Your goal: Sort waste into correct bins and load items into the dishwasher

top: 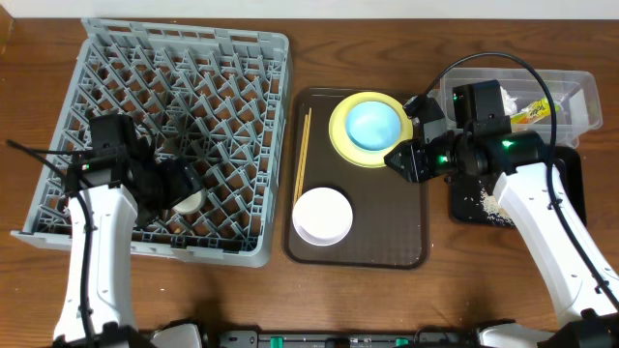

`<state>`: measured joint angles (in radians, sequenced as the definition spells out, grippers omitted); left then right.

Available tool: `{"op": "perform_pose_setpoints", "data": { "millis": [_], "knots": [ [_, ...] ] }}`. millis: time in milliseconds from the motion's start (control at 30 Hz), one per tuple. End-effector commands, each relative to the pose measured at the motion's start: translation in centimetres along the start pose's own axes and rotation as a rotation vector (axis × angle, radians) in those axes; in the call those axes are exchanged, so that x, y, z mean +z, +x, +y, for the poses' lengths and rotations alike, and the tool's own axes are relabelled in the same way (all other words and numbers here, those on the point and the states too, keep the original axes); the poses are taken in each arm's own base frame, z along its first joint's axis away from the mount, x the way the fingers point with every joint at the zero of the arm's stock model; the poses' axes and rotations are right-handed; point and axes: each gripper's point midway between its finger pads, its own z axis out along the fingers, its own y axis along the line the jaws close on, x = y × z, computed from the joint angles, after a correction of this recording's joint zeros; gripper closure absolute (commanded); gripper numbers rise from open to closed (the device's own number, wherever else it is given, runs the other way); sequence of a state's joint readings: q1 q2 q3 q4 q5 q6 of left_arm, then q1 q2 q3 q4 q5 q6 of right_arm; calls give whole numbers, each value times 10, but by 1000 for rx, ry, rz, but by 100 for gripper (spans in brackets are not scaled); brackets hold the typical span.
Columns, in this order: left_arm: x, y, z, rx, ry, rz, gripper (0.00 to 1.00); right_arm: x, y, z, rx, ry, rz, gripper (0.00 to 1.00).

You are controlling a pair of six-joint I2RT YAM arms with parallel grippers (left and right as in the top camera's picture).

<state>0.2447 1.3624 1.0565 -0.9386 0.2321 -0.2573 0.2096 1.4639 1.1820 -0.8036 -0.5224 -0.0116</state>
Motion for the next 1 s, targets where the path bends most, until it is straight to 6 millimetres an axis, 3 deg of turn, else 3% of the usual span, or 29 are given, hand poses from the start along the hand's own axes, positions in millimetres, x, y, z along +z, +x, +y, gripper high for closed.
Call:
{"op": "perform_pose_setpoints", "data": {
  "millis": [0, 100, 167, 267, 300, 333, 467, 533, 667, 700, 800, 967],
  "knots": [
    [-39, -10, -29, 100, 63, -146, 15, -2, 1, -8, -6, 43, 1, 66],
    [-55, 5, -65, 231, 129, -195, 15, -9, 9, -48, 135, 268, 17, 57],
    [-57, 22, -95, 345, 180, -195, 16, -24, 18, -78, 284, 438, 8, 52],
    [-47, 58, -137, 519, 236, -135, 17, -44, 18, -85, 340, 470, -40, 39],
    [-43, 69, -148, 566, 249, -115, 19, -51, 15, -84, 341, 472, -64, 16],
    [-39, 79, -159, 612, 254, -103, 19, -58, 13, -84, 340, 474, -90, 1],
    [-9, 116, -194, 792, 220, -72, 19, -83, 4, -74, 292, 476, -174, 1],
    [10, 140, -212, 869, 224, -32, 19, -85, 5, -73, 292, 476, -177, 1],
    [51, 182, -227, 958, 197, 60, 21, -82, 10, -75, 302, 478, -150, 1],
    [67, 198, -228, 980, 175, 98, 25, -82, 10, -75, 302, 478, -150, 1],
    [89, 221, -226, 1032, 140, 151, 34, -82, 10, -75, 302, 478, -149, 1],
    [113, 243, -217, 1075, 85, 211, 62, -82, 11, -75, 302, 478, -147, 1]
  ]
}}
